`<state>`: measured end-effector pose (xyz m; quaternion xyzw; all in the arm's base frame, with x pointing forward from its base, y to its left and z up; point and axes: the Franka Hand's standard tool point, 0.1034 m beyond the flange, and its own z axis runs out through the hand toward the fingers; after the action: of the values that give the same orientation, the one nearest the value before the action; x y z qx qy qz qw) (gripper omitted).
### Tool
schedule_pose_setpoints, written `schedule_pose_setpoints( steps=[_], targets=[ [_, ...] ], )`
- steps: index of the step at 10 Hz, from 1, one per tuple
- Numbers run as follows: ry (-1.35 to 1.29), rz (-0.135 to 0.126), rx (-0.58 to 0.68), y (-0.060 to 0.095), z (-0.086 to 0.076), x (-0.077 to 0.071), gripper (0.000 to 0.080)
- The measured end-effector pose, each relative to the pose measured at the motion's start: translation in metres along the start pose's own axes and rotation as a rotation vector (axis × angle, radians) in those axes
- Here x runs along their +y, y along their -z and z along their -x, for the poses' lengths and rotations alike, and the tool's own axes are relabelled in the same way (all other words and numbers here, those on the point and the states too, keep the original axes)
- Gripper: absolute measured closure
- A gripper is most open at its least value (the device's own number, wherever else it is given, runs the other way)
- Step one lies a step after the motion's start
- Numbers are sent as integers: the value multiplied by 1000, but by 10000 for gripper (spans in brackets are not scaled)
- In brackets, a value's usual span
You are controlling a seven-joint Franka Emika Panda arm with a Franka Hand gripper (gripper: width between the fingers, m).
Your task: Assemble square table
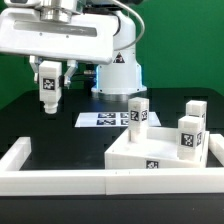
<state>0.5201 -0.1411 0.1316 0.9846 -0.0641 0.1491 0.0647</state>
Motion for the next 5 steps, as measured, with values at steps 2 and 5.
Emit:
schedule_pose_setpoints(
  steps=[2,5],
  targets=[
    [-65,-17,11,-2,-11,-32,511],
    [-154,-27,67,-13,-38,-67,511]
  ],
)
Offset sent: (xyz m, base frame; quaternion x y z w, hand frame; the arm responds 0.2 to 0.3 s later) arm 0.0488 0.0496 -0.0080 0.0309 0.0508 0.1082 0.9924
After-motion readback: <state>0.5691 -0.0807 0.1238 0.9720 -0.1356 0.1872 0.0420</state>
